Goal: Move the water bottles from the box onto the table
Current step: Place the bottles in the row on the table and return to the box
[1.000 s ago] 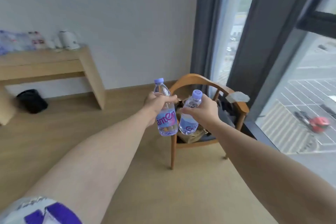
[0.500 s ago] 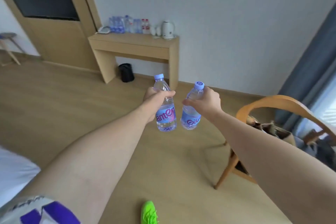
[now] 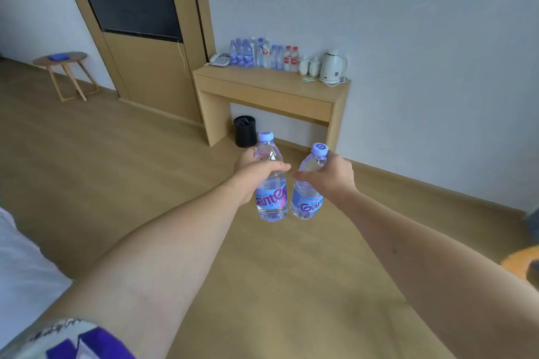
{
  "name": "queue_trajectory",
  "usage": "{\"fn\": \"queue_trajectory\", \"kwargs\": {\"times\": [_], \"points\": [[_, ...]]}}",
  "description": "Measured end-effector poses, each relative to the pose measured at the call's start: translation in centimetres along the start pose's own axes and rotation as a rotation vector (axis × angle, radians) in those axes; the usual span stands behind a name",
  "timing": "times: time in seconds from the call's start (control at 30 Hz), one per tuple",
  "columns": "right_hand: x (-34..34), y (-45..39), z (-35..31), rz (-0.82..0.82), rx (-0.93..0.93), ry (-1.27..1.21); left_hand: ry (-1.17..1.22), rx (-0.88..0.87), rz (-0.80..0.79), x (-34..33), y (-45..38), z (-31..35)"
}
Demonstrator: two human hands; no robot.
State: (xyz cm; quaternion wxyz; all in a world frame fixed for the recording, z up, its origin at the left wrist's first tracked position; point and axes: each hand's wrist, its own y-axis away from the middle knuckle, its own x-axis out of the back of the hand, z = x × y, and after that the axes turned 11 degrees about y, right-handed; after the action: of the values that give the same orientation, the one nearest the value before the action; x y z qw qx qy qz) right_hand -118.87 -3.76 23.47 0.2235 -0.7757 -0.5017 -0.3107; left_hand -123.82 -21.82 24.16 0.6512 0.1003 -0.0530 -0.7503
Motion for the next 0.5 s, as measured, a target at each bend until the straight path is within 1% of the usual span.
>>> {"fn": "queue_trajectory", "kwargs": {"times": [0.27, 0.4, 0.5], "points": [[-8.1, -12.2, -5.4, -0.065, 0.035, 0.018, 0.040, 0.013, 0.095, 5.8, -12.8, 1.2], [-12.7, -20.4, -7.1, -0.089, 0.062, 0.041, 0.025, 0.014, 0.154, 8.0, -21.5, 1.6], [-15.5, -27.8, -8.8, -0.105, 0.071, 0.045, 0.009, 0.018, 0.170, 9.4, -29.0, 3.1]]}}
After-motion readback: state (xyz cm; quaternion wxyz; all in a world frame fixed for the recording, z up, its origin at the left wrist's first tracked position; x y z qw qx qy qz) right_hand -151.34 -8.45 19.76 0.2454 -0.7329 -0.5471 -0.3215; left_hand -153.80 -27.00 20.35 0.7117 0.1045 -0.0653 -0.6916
